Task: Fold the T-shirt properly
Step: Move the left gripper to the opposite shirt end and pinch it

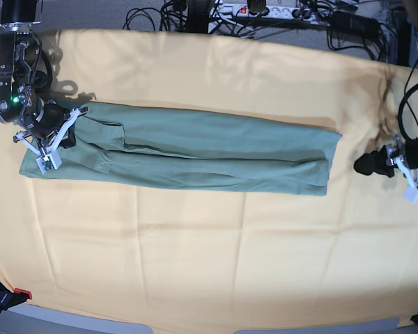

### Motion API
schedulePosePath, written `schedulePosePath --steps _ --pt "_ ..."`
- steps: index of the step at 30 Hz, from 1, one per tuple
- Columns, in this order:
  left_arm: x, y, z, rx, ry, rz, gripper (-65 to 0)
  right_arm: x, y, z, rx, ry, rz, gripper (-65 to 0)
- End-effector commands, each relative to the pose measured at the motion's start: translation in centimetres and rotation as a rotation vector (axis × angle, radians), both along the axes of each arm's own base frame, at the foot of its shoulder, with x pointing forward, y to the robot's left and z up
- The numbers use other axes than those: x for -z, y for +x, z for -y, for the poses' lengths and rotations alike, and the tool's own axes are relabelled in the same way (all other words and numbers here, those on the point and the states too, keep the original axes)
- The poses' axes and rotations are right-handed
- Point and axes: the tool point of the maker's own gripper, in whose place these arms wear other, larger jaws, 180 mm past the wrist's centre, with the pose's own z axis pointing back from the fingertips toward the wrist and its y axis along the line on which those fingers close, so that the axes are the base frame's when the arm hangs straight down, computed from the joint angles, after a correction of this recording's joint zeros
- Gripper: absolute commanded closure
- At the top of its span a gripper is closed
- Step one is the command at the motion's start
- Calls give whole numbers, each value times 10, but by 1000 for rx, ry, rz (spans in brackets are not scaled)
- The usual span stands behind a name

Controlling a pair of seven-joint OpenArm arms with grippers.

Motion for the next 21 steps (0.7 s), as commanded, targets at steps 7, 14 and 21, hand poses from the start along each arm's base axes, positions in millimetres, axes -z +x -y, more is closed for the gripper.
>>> schedulePosePath --steps 7,14,21 --pt "1 12 36 49 -67 27 -373 -10 7 3 -4 -5 35 0" --pt "24 2 76 137 -100 -35 -373 -10 7 3 -4 -7 31 0" --pt "50 -26 108 293 -78 -131 -373 -10 7 3 -4 -7 31 0"
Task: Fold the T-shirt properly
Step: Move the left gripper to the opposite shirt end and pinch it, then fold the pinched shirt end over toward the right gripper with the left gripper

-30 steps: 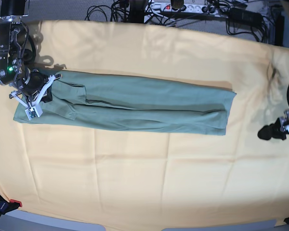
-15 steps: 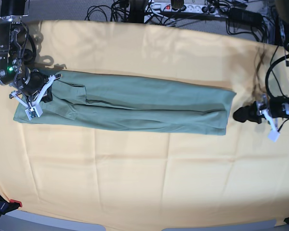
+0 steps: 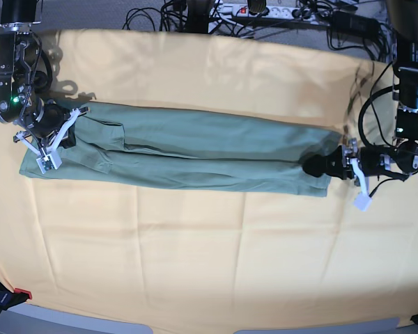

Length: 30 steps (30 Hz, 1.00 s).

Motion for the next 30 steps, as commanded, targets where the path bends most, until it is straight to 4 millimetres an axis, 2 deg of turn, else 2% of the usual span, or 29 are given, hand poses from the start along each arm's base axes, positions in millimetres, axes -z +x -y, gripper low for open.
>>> schedulePosePath --steps 1,3,4,6,8,9,19,30 --pt "13 -19 -1 75 57 -69 -373 -10 7 4 -3 -8 31 0" --pt "13 -19 -1 74 57 -69 -370 -10 7 3 -4 -7 31 0" --pt "13 -18 -1 74 57 -67 -343 -10 7 3 -4 -8 31 0" --pt "11 -16 -1 75 58 -61 -210 -10 7 3 -4 -7 32 0" --pt "7 -11 -3 68 61 -55 -20 -10 7 3 -4 -7 32 0" --pt "4 -8 -4 62 64 -53 0 -10 7 3 -4 -7 32 0" --pt "-41 34 -24 30 103 60 0 -10 7 4 -4 -8 32 0" --pt "-47 41 -25 15 100 74 0 -9 7 6 -3 -25 31 0"
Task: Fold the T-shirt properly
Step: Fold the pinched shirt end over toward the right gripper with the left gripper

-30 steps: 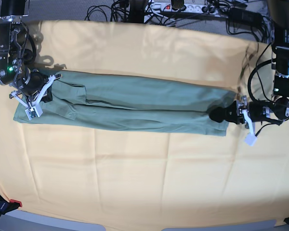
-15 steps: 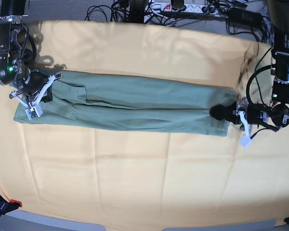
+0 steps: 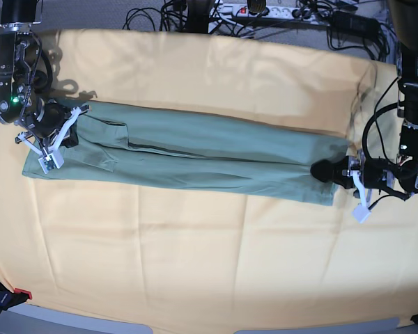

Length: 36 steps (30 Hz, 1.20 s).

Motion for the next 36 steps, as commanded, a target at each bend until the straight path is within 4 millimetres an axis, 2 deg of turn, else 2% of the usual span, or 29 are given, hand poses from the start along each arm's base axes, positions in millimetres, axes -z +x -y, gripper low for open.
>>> schedulePosePath --steps 1,5,8,12,16,26,36 --pt "-19 14 -8 -22 -4 53 0 -9 6 5 -3 -19 27 0" --pt "-24 17 -8 -20 -2 62 0 -9 6 5 -3 -19 27 0" --pt "-38 25 -4 -10 2 83 0 -9 6 5 -4 -19 27 0" --pt "-57 31 14 56 4 161 0 -9 6 4 -9 -17 27 0" --pt "-66 29 46 140 -23 202 0 -9 6 2 -11 -13 30 0" --pt "-63 21 133 259 -177 203 0 -9 6 3 -10 -14 29 0" --pt "-78 9 219 378 -349 249 0 -9 6 2 -10 -13 30 0"
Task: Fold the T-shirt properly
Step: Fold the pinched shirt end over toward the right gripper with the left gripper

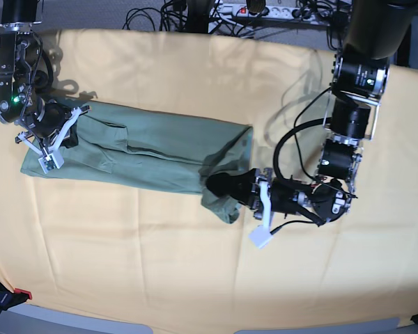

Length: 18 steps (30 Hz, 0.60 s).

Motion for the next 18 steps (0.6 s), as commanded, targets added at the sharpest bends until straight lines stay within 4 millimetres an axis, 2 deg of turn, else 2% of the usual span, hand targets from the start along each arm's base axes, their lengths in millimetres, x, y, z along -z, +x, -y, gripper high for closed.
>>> schedulePosePath --steps 1,8,15,16,18 --pt "-24 9 11 8 -55 51 0 -10 7 5 -4 -17 31 0" --pt "-27 -8 49 72 -143 70 0 -10 7 5 -4 -17 31 0" --pt "-17 -16 55 38 -195 42 0 -10 7 5 -4 -18 30 0" --pt "-16 -16 55 26 -205 38 -16 -10 7 5 -4 -18 31 0" --pt "-16 -16 55 16 -212 32 -132 -10 7 5 -4 -18 31 0"
